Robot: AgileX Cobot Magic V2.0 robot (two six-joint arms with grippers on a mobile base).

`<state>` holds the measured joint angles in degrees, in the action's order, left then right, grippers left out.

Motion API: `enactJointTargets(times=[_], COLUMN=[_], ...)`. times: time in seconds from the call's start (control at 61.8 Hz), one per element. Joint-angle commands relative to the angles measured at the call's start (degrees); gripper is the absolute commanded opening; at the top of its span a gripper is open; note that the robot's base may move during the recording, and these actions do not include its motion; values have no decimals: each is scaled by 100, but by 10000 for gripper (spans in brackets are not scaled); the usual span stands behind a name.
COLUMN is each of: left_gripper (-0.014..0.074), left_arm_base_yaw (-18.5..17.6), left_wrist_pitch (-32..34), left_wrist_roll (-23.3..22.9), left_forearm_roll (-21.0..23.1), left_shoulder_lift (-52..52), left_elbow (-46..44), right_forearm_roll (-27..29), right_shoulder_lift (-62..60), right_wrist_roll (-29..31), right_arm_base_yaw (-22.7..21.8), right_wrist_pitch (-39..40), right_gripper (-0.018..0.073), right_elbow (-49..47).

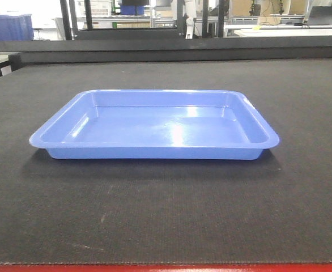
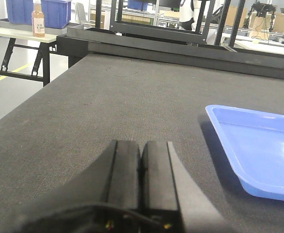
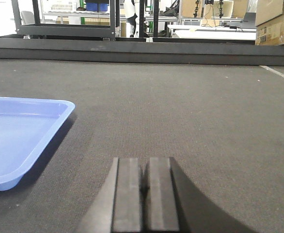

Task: Grab blue tray and place on right shelf
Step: 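Lower both grippers toward the near and far rims of the blue tray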

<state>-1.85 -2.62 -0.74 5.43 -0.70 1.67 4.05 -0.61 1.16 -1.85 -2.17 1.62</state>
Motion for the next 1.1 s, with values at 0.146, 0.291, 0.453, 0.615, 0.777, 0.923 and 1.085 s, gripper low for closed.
enactJointTargets(times=[0.146,0.291,0.453,0.615,0.777,0.923,1.085], left_gripper=[-48,-48,-48,-48,-48,-48,-13], left_arm_base_yaw=[7,7,7,7,7,7,7], left_wrist_pitch=[474,474,474,630,658,1184,-175], left_wrist_roll=[0,0,0,0,0,0,0], left_forearm_roll=[38,38,38,38,38,50,-440], left_shoulder_lift=[-88,-88,-88,-88,-54,-52,172], left_elbow=[106,117,125,125,125,-30,-1354], right_forearm_roll=[2,2,2,2,2,211,201], right_shoulder_lift=[-116,-116,-116,-116,-116,-116,-46], right_wrist_roll=[-5,-5,-5,-5,-5,-19,-19], right_arm_base_yaw=[-38,-38,-38,-38,-38,-38,-38], right_wrist_pitch=[528,528,528,561,746,1118,251], right_gripper=[52,52,52,52,52,52,134], right_elbow=[-127,-127,-127,-127,-127,-303,-1504])
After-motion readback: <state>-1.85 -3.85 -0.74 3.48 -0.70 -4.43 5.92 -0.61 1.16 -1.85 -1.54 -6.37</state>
